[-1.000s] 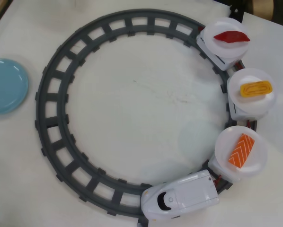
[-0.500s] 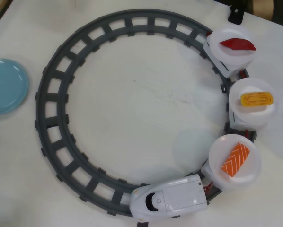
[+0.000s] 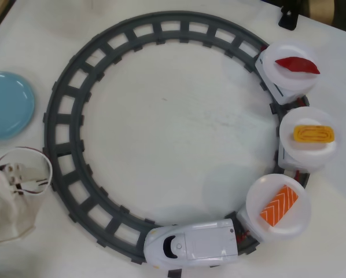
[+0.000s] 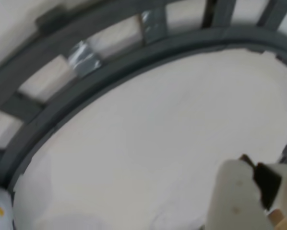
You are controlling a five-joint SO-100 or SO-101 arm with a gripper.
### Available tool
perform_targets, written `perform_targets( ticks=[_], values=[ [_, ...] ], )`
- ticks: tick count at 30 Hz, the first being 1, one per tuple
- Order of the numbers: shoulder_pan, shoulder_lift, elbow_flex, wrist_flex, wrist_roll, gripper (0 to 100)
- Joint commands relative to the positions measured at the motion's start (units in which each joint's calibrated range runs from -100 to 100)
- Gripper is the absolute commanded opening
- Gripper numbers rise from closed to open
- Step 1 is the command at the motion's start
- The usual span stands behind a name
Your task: Pick up the sushi from the Shinkansen and put it on the blue dish
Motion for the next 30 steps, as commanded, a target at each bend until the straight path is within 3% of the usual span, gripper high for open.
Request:
perform_targets(
  ticks=[1, 14, 27, 30],
  values=[
    [4.3, 0.2, -3.0, 0.4, 2.7, 3],
    [18.9, 9.0, -7.2, 2.7, 6.6, 3],
    [26.9, 9.9, -8.6, 2.7, 9.2, 4],
    [29.9, 11.3, -8.3, 4.5, 11.7, 9]
  ],
)
